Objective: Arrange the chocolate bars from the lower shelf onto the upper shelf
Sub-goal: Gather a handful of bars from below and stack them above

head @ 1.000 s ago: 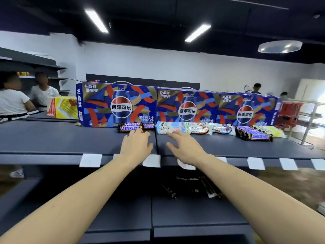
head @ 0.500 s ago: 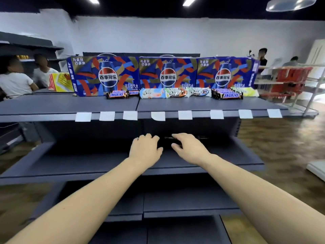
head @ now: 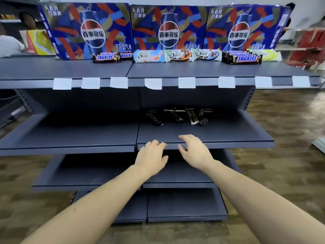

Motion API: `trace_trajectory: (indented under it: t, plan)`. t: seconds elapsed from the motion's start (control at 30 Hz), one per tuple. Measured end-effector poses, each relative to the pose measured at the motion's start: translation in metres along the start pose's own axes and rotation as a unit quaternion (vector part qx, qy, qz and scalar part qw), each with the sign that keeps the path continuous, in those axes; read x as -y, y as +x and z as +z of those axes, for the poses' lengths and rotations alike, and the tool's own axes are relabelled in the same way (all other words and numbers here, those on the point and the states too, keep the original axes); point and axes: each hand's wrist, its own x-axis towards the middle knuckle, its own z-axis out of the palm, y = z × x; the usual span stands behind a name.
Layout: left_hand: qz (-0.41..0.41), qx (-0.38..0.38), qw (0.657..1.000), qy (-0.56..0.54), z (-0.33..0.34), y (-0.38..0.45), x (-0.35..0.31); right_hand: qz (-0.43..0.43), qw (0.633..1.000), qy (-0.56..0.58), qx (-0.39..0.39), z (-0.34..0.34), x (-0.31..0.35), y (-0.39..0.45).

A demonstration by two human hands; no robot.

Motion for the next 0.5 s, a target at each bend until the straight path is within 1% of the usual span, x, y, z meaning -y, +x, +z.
trace_trajectory:
  t: [0.13, 0.27, 0.4, 0.5]
  plan:
    - [0.01, -0.005, 0.999, -0.042, 0.024, 0.03, 0.015, 0.005, 1.0, -0.003, 0.008, 0.02, -0.016, 0.024]
    - [-0.001, -0.019, 0.998, -0.064, 0.059, 0.065, 0.034, -0.004, 1.0, -0.007, -0.024, 0.054, -0.036, 0.052]
    - [-0.014, -0.013, 0.998, -0.068, 0.095, 0.101, 0.051, -0.017, 0.998, -0.005, -0.052, 0.084, -0.051, 0.086]
    - [-0.026, -0.026, 0.998, -0.056, 0.114, 0.135, 0.063, -0.018, 0.999, -0.016, -0.045, 0.099, -0.066, 0.117]
